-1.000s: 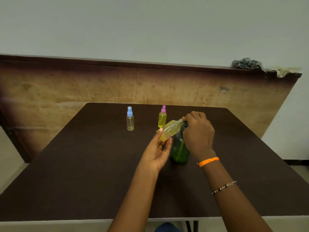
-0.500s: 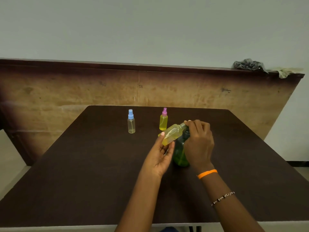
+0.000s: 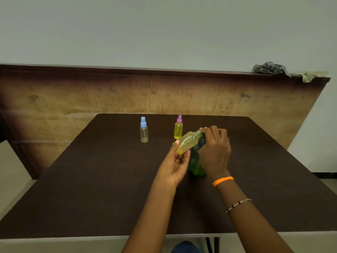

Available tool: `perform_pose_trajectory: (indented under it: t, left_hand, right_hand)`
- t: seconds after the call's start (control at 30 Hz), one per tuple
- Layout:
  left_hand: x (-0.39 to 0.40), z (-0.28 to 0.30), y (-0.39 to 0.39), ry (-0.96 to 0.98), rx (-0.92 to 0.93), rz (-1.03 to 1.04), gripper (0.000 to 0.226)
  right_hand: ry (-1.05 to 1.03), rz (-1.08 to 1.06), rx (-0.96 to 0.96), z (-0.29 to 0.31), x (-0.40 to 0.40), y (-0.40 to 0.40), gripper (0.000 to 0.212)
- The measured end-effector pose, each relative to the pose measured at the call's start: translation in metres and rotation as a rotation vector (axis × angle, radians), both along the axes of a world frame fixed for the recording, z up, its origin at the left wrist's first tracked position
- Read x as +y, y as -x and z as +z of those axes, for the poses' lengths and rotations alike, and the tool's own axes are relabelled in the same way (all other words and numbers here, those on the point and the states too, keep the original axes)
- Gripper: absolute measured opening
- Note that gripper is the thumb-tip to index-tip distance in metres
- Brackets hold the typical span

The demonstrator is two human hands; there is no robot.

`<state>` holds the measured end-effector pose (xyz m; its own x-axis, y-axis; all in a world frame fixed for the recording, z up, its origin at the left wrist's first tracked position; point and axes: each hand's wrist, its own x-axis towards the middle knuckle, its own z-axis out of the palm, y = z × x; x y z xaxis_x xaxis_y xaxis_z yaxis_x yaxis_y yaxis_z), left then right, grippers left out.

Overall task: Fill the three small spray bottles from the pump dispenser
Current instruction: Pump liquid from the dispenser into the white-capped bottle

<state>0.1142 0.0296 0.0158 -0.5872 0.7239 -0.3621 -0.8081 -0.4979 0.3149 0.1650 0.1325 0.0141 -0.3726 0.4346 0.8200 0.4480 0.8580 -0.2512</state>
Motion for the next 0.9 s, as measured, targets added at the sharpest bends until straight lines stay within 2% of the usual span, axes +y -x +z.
perform_pose_trajectory:
  t: [0.23,0.4,0.6,0.7,0.83,0.9]
  left_hand:
    - [0.002,0.004,0.000,0.001,0.020,0.013,0.040]
    - [0.001,-0.002,0.001,0.004,0.024,-0.007,0.034]
    - [0.000,0.005,0.002,-0.002,0.034,-0.014,0.034]
    - [0.000,0.004,0.001,-0.009,0.017,-0.019,0.035]
    - [0.001,0.000,0.001,-0.015,-0.006,-0.011,0.031]
    - [0.001,-0.002,0.000,-0.026,-0.009,-0.017,0.027]
  right_hand:
    - [0.014,0.046,0.008,0.019,0.002,-0.005,0.047]
    - [-0.036,-0.005,-0.030,-0.004,0.004,-0.003,0.039]
    - [-0.059,0.018,-0.051,0.024,0.005,-0.006,0.036]
    - [-0.018,0.051,-0.064,0.029,0.006,-0.007,0.026]
    - [-0.042,-0.006,-0.062,0.002,0.000,-0.007,0.044]
    - [-0.054,-0.015,-0.057,-0.005,0.001,-0.006,0.045]
